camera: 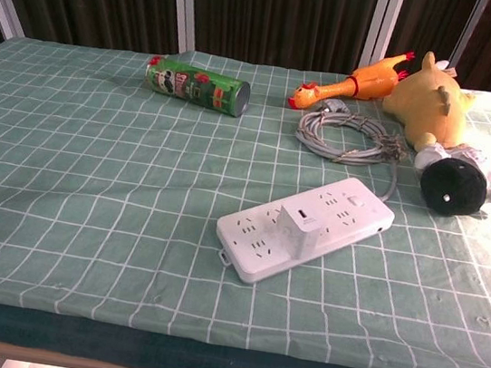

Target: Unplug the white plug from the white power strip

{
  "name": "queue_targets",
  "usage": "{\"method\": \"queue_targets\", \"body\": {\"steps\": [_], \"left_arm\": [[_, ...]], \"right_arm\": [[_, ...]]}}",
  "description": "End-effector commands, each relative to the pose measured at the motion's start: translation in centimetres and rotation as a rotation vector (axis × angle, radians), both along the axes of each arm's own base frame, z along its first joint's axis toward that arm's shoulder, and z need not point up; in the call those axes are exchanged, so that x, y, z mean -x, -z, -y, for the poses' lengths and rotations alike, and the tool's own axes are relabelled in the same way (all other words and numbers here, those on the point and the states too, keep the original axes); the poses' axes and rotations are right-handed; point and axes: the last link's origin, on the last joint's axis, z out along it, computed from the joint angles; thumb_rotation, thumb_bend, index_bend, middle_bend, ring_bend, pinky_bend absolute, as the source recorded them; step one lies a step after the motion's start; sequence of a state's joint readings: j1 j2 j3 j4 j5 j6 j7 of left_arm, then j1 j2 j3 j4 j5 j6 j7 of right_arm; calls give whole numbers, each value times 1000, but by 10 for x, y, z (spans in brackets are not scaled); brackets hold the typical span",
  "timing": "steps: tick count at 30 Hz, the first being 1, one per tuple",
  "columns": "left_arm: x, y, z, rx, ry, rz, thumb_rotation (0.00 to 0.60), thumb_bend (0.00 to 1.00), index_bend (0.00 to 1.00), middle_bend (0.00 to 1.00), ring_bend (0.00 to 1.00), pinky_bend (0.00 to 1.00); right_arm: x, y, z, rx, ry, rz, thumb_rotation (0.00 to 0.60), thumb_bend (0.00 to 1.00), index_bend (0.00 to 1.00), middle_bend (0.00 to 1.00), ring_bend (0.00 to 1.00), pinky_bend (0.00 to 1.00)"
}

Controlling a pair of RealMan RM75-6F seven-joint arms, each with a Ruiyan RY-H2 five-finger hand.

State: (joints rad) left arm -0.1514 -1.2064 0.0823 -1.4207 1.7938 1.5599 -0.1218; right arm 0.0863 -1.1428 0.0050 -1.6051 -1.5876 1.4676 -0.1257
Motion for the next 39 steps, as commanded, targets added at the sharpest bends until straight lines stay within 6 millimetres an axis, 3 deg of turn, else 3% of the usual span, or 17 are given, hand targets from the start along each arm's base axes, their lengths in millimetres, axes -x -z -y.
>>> {"method": "queue_targets", "body": {"steps": [1, 7, 10, 16, 23, 30, 35, 39], "left_arm": [[-1, 1, 1, 6, 9, -4, 600, 412, 0, 0, 0, 33], [-9, 15, 2, 109, 67, 33, 600, 459, 0, 0, 0, 41], [-20, 35, 0, 214, 124, 82, 600, 487, 0, 0, 0, 50], [-61, 81, -15, 342, 257, 53, 600, 605, 0, 0, 0, 59], [-107, 134, -31, 355, 351, -71, 600, 693, 0, 0, 0, 53], [-144, 168, -46, 353, 379, -53, 600, 741, 0, 0, 0, 32], [-160, 188, -58, 362, 365, -67, 600, 752, 0, 0, 0, 28], [-160, 198, -62, 372, 331, -89, 600, 754, 0, 0, 0, 28]], "right_arm": [[-1, 1, -1, -3, -3, 1, 600, 163, 0, 0, 0, 0], [-5, 2, 0, -5, -46, 13, 600, 162, 0, 0, 0, 0], [-7, 7, 0, -16, -68, 10, 600, 162, 0, 0, 0, 0], [-23, 30, 7, -95, -166, -3, 600, 162, 0, 0, 0, 0], [-60, 60, 22, -203, -308, -32, 600, 162, 0, 0, 0, 0], [-85, 90, 43, -301, -333, -45, 600, 162, 0, 0, 0, 0], [-99, 104, 52, -333, -341, -39, 600, 162, 0, 0, 0, 0], [-108, 115, 60, -351, -356, -36, 600, 162, 0, 0, 0, 0]]}}
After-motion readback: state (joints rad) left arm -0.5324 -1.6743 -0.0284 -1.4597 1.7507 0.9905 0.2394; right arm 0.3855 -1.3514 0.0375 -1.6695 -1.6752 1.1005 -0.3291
